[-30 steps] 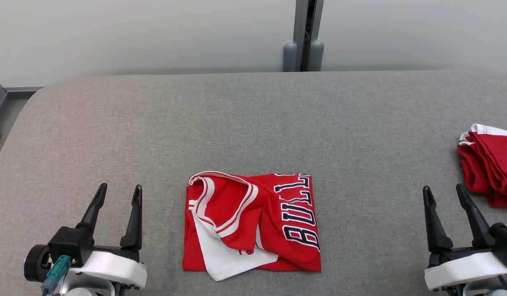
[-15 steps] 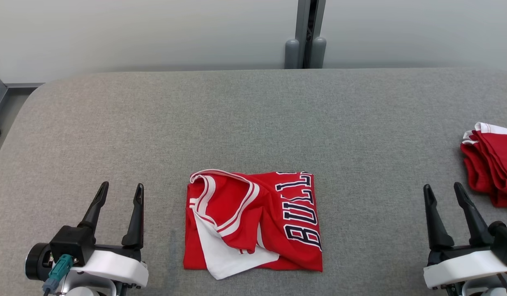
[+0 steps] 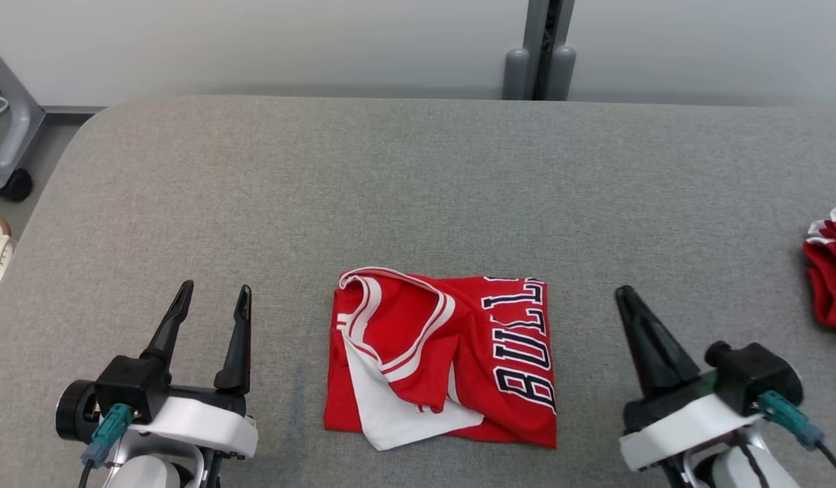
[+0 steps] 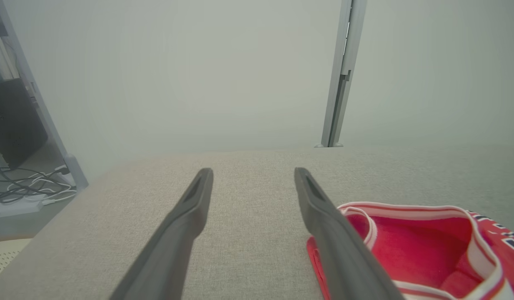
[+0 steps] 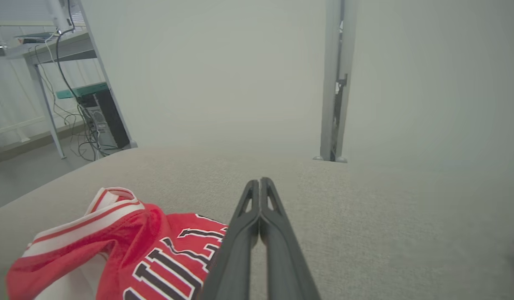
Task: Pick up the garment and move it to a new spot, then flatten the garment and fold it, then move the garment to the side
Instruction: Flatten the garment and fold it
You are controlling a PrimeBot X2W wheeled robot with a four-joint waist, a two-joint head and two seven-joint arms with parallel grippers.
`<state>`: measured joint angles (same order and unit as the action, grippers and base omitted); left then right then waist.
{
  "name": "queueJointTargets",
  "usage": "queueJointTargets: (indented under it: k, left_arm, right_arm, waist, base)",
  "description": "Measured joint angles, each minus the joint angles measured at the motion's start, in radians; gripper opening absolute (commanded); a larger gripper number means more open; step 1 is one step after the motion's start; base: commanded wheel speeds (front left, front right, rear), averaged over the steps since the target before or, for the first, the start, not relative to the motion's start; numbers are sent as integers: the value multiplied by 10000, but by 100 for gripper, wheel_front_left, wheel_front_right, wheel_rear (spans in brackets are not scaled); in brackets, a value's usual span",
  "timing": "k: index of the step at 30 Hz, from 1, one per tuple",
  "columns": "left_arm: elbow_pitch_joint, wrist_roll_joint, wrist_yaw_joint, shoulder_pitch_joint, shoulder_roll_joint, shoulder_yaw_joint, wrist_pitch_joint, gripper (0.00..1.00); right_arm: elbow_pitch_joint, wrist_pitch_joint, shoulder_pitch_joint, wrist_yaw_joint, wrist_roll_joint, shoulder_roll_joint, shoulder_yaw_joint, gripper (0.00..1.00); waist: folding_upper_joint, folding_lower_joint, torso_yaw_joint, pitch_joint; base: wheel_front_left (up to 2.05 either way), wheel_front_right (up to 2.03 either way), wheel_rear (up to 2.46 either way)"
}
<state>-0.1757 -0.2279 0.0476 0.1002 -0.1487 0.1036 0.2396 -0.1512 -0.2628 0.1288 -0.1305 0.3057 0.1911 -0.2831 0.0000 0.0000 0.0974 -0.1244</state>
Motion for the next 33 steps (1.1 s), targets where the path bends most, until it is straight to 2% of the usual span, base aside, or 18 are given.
queueJointTargets:
  k: [11, 19, 22, 33]
  left_arm:
    - [-374, -44, 132, 580, 286, 339, 128, 100]
    - [-589, -73, 188, 841, 387, 424, 180, 100]
    - [-614, -73, 198, 911, 405, 422, 194, 100]
    - [-573, -67, 265, 1002, 545, 320, 207, 100]
  right_arm:
    - [-1438, 19, 1654, 0, 1014, 176, -3323, 0]
    - [-2600, -4, 2549, 0, 1645, 257, -4562, 0]
    - [-2767, -10, 2709, 0, 1818, 278, -4972, 0]
    - [-2788, -15, 3196, 0, 3068, 506, -7442, 0]
  waist:
    - [0, 0, 844, -520]
    - [0, 0, 1219, -845]
    - [0, 0, 1263, -904]
    - [0, 0, 1276, -1147]
  base:
    - [0, 0, 0]
    - [0, 0, 0]
    - [0, 0, 0]
    - [0, 0, 0]
